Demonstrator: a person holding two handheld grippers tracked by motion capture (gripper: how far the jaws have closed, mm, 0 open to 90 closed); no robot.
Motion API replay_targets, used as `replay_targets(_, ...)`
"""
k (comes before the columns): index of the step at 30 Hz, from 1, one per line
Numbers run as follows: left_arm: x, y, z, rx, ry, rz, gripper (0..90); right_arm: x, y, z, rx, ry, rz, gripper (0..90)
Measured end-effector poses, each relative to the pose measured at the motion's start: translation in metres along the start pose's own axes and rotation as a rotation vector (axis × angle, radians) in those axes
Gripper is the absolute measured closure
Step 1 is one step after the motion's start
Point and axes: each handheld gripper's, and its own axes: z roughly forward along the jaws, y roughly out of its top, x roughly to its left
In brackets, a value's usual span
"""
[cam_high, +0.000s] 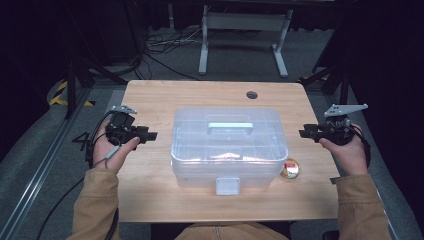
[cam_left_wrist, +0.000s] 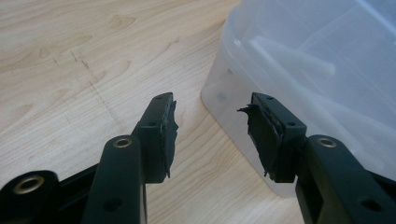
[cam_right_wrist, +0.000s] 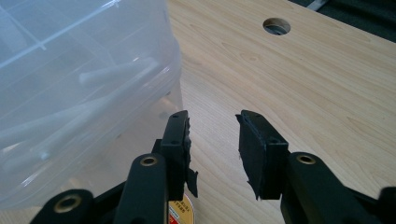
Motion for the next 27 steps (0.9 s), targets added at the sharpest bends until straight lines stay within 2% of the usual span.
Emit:
replay_targets(6,-0.009,0.011,-0.005,0.003,-0.004,0.034,50.4,-0.003,0.0,-0.001,-0.008,0.007,0.017,61.7)
replay_targets(11,-0.025,0.024,-0.012,-0.017,-0.009,0.053,49.3,-0.005,-0.002,0.007,0.012,0.015,0.023,60.3)
replay_targets(14,-0.043,0.035,-0.013,-0.013,-0.035,0.108,48.8,-0.005,-0.003,0.006,0.005,0.018,0.032,59.6)
replay_targets(16,-0.057,0.043,-0.012,-0.005,-0.037,0.153,48.6,-0.005,-0.004,0.003,-0.005,0.026,0.039,59.2)
replay_targets(17,-0.057,0.043,-0.012,-0.005,-0.037,0.153,48.6,-0.005,-0.004,0.003,-0.005,0.026,0.039,59.2)
replay_targets(19,-0.066,0.049,-0.011,0.002,-0.066,0.169,48.6,-0.006,-0.005,0.002,-0.012,0.024,0.047,58.8)
replay_targets(23,-0.083,0.06,-0.01,0.022,-0.084,0.22,48.6,-0.006,-0.005,0.005,-0.005,0.026,0.049,58.1)
replay_targets(27,-0.1,0.071,-0.009,0.015,-0.122,0.265,48.1,-0.005,-0.005,0.006,0.002,0.032,0.048,57.1)
